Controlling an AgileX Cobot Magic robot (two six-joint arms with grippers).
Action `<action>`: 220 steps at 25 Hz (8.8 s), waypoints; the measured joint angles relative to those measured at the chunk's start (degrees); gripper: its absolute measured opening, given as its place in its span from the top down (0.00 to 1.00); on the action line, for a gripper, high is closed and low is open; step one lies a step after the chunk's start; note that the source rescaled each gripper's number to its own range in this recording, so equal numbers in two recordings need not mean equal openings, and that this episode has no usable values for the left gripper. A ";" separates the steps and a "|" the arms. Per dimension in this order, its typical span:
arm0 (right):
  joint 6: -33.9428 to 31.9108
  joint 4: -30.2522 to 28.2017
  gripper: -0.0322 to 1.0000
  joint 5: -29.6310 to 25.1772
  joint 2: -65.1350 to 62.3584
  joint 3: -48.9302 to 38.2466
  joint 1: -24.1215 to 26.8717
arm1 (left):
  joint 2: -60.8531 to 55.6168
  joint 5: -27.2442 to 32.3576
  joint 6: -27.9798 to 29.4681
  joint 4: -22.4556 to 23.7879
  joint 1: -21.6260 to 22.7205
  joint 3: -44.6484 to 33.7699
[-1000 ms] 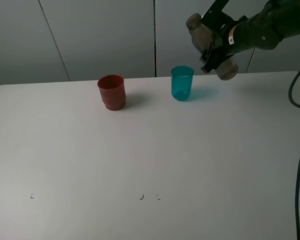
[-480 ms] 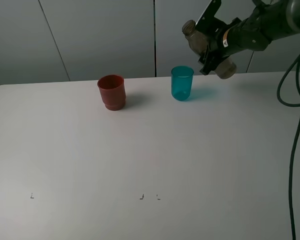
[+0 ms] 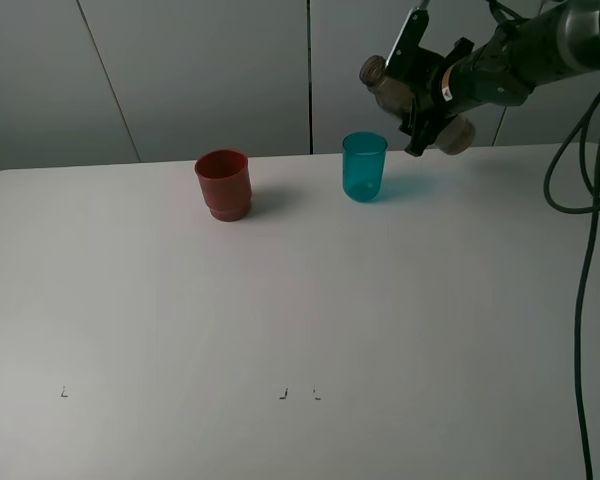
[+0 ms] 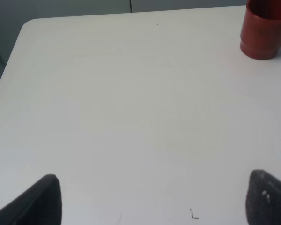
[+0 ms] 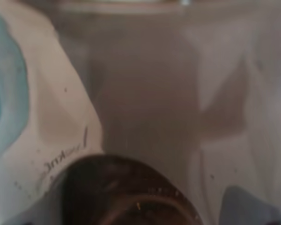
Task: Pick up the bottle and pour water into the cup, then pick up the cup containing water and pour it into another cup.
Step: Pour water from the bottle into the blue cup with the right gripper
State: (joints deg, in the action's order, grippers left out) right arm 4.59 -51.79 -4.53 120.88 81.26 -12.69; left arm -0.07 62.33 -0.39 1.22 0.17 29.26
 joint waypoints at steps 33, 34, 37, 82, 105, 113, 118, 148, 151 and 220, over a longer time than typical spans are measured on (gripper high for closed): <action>2.42 -15.07 0.97 -0.98 2.89 3.31 1.82 | 0.00 0.00 0.00 0.00 0.00 0.00; 3.02 -15.07 0.97 -0.98 3.16 3.57 1.82 | 0.00 0.00 0.00 0.00 0.00 0.00; 4.27 -15.07 0.97 -0.98 3.85 3.93 1.82 | 0.00 0.00 0.00 0.00 0.00 0.00; 6.62 -26.49 0.97 -1.66 5.82 5.99 1.82 | 0.00 0.00 0.00 0.00 0.00 0.00; 6.89 -31.87 0.97 -1.66 5.82 6.82 1.82 | 0.00 0.00 0.39 0.00 0.00 0.00; 6.89 -33.09 0.97 -1.66 5.82 6.82 1.82 | 0.00 0.00 0.39 0.00 0.00 0.00; 7.04 -33.09 0.97 -1.66 5.82 6.82 1.82 | 0.00 0.00 0.39 0.00 0.00 0.00; 7.04 -36.53 0.97 -1.54 5.82 8.16 1.82 | 0.00 0.00 0.39 0.00 0.00 0.00; 7.04 -37.20 0.97 -1.54 5.82 8.52 1.82 | 0.00 0.00 0.39 0.00 0.00 0.00; 7.03 -44.76 0.97 -3.05 5.82 10.34 0.98 | 0.00 0.00 0.00 0.00 0.00 0.00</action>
State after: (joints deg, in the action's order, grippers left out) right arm 11.61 -96.55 -7.58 126.70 91.60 -11.71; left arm -0.07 62.33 -0.39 1.22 0.17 29.26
